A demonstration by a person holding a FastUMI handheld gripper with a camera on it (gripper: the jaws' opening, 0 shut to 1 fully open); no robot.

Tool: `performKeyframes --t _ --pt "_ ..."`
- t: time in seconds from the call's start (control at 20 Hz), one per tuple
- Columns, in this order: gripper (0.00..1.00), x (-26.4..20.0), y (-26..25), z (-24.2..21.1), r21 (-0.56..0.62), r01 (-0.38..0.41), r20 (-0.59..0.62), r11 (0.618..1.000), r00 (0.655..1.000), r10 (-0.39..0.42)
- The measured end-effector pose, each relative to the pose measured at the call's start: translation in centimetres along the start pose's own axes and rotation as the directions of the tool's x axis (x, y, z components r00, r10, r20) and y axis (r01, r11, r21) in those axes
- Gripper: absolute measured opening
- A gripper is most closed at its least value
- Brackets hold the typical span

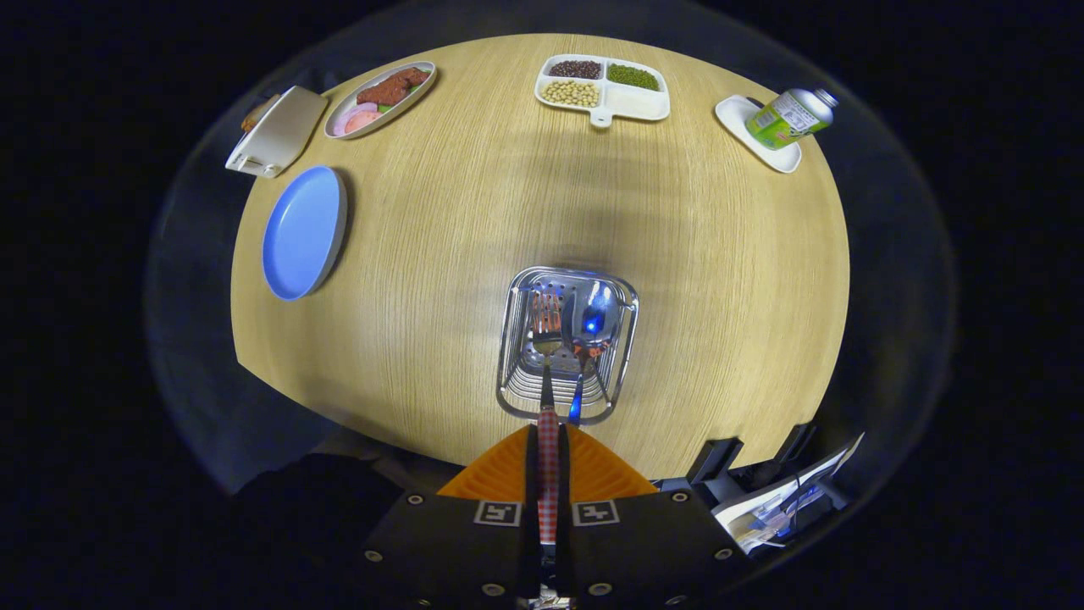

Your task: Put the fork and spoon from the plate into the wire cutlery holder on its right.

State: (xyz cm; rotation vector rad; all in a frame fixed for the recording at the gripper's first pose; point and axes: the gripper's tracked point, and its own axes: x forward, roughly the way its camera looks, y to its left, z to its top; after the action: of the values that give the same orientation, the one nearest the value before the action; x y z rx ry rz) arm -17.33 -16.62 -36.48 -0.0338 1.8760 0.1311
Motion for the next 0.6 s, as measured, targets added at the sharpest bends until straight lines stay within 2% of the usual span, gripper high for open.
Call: performKeyframes --t 0.3,0.4,0.5,0.6 --pt "0.13 -0.5 0.3 1.2 0.075 -0.005 0.072 0.997 0.997 -0.001" --pt "0.16 -1.2 0.3 1.6 0.113 -0.011 0.129 0.994 0.992 -0.004" --pt "0.20 -2.4 1.0 2.2 0.153 -0.048 0.210 0.987 0.977 0.015" --pt "0.28 -4.1 1.8 3.0 0.184 -0.087 0.306 0.979 0.952 0.027"
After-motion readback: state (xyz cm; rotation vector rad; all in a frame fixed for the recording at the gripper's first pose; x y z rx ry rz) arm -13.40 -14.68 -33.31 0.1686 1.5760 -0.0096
